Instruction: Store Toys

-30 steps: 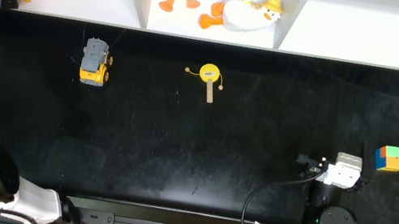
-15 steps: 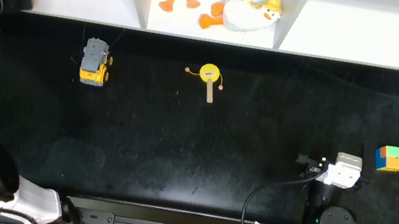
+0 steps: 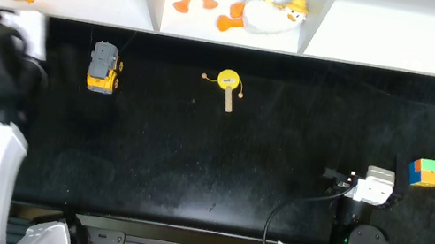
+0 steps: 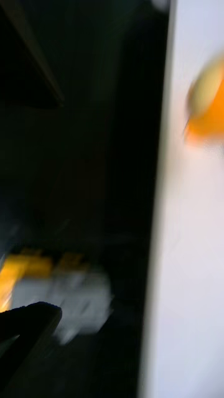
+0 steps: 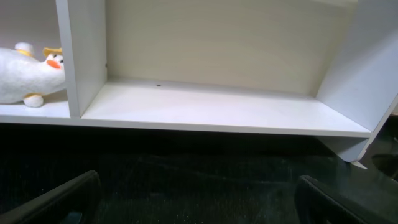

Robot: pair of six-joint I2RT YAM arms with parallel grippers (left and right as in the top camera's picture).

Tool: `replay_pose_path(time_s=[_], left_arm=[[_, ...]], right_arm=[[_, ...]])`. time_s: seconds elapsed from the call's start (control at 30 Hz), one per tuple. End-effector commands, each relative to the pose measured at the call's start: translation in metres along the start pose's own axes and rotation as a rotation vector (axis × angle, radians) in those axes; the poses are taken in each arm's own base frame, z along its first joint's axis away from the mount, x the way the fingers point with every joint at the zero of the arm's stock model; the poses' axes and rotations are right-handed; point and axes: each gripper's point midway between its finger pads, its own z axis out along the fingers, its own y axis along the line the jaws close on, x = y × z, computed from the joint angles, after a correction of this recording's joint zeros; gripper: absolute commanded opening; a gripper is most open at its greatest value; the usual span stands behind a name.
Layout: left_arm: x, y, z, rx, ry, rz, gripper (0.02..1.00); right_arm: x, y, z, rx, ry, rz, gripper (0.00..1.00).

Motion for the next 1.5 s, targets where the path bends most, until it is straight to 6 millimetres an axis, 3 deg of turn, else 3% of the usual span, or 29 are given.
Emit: replay_pose_path(time_s=[0.03,0.17,0.5,0.63,0.87,1.0,1.27,1.5], left_arm=[[0.027,-0.049,0.010,0.104,0.066,0.064,0.996],[0.037,-0.065,0.024,0.121,0.104,0.106,0.998],[0.053,-0.082,0.059,0.151,0.147,0.107,0.998],[0.062,-0.084,0.065,0.152,0.178,0.088,0.783],[0.061,-0.084,0.065,0.152,0.177,0.087,0.533],[0.056,-0.083,0.059,0.151,0.160,0.088,0.481],[0.039,-0.079,0.022,0.146,0.113,0.092,0.437],[0.011,-0.077,-0.005,0.144,0.012,0.089,0.421]], right_arm=[[0.004,0.001,0.000,-0.003,0.002,-0.004,0.996],[0.004,0.001,0.000,-0.003,0.002,-0.004,0.996],[0.004,0.001,0.000,-0.003,0.002,-0.004,0.993],[0.004,0.001,0.000,-0.003,0.002,-0.004,0.996],[0.004,0.001,0.000,-0.003,0.002,-0.004,0.993],[0.004,0.001,0.000,-0.004,0.001,-0.004,0.996],[0.004,0.001,0.000,-0.003,0.002,-0.004,0.993],[0.004,0.001,0.000,-0.003,0.002,-0.004,0.993]])
